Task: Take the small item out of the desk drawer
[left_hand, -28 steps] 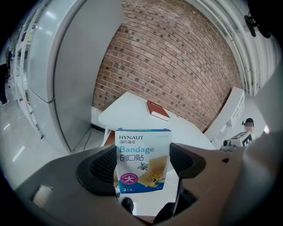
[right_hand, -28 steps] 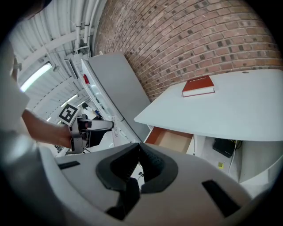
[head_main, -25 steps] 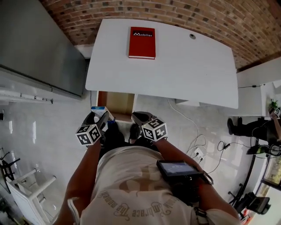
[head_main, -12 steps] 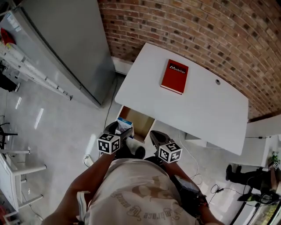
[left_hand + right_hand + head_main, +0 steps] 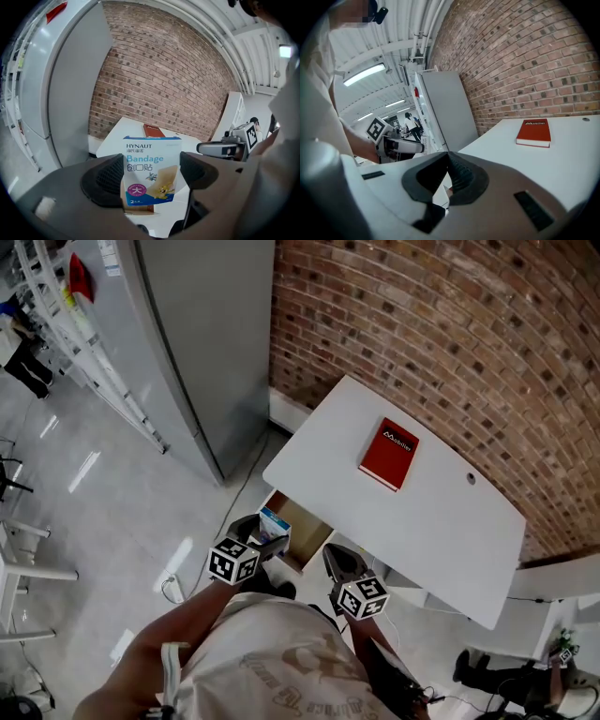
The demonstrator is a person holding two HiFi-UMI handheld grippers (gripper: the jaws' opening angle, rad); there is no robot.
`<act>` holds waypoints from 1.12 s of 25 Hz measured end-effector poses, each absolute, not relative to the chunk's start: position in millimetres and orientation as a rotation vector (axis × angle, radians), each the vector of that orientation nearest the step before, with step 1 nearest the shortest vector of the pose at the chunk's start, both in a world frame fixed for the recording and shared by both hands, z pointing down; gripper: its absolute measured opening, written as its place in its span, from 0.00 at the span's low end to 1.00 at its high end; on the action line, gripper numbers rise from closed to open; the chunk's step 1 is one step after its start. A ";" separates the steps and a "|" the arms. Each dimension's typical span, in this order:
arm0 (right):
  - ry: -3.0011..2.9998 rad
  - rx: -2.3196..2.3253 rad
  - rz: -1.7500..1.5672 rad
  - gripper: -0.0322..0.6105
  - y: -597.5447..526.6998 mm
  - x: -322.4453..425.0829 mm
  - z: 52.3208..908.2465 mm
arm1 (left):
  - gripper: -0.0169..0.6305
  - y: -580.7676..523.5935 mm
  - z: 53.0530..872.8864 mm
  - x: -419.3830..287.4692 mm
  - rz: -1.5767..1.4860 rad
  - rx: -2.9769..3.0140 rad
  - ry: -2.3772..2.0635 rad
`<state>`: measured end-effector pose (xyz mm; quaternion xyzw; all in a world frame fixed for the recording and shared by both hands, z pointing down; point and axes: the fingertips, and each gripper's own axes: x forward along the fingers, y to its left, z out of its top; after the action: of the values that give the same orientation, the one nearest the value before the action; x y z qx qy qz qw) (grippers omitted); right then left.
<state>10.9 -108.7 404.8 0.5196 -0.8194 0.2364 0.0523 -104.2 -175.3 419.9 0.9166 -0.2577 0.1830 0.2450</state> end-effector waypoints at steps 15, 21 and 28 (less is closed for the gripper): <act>-2.518 1.619 0.697 0.06 -90.1 17.4 403.1 | 0.61 -139.0 418.1 -87.5 0.577 2.565 -0.596; -2.514 1.643 0.682 0.06 -91.4 22.5 401.8 | 0.61 -137.0 419.5 -85.5 0.589 2.574 -0.587; -2.524 1.688 0.675 0.06 -100.9 24.7 396.6 | 0.61 -149.2 419.4 -86.6 0.602 2.576 -0.605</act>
<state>24.7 -100.9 396.6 0.5425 -0.8113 0.2171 0.0158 -86.6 -149.2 419.4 0.9276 -0.2178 0.2170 0.2123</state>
